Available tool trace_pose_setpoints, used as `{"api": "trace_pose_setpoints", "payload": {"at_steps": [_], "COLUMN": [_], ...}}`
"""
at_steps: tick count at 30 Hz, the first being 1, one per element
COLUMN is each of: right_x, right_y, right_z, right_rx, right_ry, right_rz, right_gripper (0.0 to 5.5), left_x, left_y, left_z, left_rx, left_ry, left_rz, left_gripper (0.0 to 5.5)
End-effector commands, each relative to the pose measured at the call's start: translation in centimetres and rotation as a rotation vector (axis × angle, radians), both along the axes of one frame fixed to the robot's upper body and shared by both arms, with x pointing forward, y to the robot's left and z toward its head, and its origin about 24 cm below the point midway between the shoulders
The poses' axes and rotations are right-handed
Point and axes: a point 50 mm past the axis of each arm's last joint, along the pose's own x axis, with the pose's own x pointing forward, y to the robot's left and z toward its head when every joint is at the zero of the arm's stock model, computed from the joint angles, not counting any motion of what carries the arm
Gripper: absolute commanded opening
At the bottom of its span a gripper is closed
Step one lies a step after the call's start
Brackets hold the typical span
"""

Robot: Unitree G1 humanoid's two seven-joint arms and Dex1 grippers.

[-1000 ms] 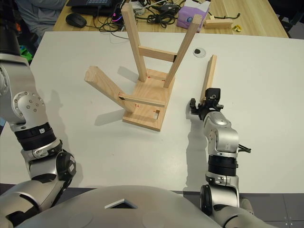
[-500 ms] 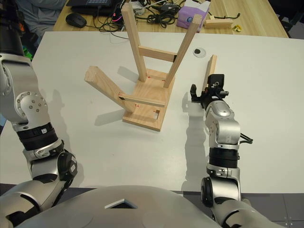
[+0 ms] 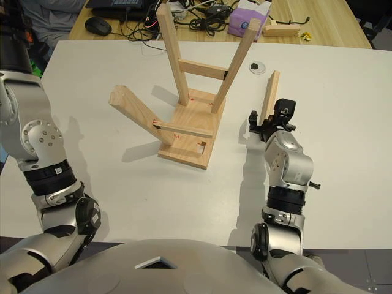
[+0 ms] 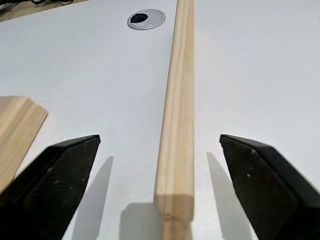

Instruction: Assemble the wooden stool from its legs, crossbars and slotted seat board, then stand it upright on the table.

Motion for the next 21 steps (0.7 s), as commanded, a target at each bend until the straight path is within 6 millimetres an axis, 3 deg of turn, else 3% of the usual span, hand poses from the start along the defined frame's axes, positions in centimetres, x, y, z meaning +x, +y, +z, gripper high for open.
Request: {"api": "trace_pose_setpoints", "payload": {"at_steps": [1,4,6,13,21], "right_x": [0.3,-0.9,-1.2,-0.3,3.2], "right_y": [3.4,4.0,3.3,2.4,2.8], "right_z": [2.0,3.3,3.3,1.7,1.7], "right_rx": [0.144,0.059,0.028,-0.053,-0.085], "right_ry": [-0.102,-0.195,-0.202,-0.144,-0.146], "right_rz": [0.366,0.671,0.704,0.566,0.255], "right_gripper": [4.43,4.43,4.43,4.43,4.43], "left_x": [0.1,0.0,-0.1,0.0,0.1], "left_y": [0.0,0.1,0.2,0.2,-0.1], "left_z": [-0.2,-0.2,-0.4,-0.7,-0.7], "left_rx": [0.0,-0.015,-0.02,-0.026,-0.025], "left_ry": [0.019,0.019,0.021,0.026,0.023], "left_rz": [0.006,0.015,0.018,0.02,0.017], "left_gripper": [3.01,3.01,3.01,3.01,3.01]}}
